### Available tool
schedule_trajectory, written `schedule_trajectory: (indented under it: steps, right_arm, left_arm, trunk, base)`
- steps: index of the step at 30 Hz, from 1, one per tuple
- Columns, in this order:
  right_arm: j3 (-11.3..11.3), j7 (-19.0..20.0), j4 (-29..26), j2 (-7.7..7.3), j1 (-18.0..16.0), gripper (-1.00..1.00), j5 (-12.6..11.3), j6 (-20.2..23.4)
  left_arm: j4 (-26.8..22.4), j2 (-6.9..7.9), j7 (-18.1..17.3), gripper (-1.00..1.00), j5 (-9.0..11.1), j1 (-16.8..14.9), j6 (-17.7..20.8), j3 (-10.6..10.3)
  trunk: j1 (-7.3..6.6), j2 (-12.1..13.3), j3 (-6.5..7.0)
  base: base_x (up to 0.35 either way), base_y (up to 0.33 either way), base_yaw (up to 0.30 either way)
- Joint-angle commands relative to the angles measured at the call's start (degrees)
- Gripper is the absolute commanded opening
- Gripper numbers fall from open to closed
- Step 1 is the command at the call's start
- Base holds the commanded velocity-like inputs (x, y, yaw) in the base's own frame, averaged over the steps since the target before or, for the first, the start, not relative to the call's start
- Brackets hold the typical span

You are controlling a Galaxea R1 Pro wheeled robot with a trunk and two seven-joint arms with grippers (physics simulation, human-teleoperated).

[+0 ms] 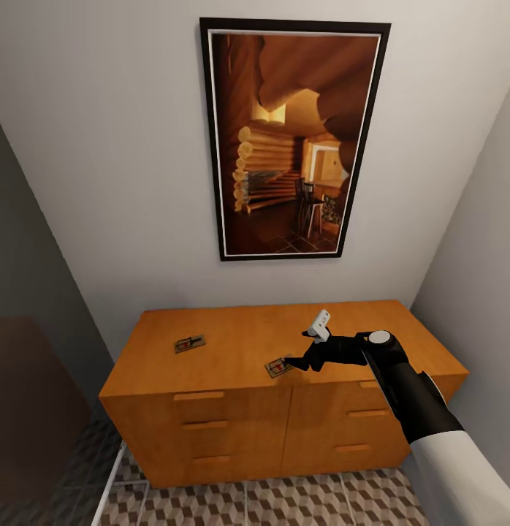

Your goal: Take the four mousetraps from the cabinet in the bathroom and place them on the bathroom floor. Make sure all four end up on the same floor surface, and ensure that at least two of them are either under or directly next to the same bathroom sink.

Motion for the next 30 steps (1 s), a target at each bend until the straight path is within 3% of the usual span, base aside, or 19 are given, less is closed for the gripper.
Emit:
schedule_trajectory:
  steps: [1,30]
  right_arm:
    - [0.1,0.2,-0.1,-0.03,-0.1,1.0,0.3,0.3]
    - [0.1,0.2,0.0,-0.06,-0.1,1.0,0.3,0.2]
  left_arm:
    - [0.3,-0.05,0.1,1.0,0.5,-0.1,-0.4,-0.5]
    - [0.3,-0.05,0.0,1.0,0.5,0.0,-0.4,-0.5]
  trunk:
    - [0.04,-0.1,-0.13]
    - [0.04,-0.1,-0.13]
  base:
    - [0.0,0.0,0.0]
    - [0.0,0.0,0.0]
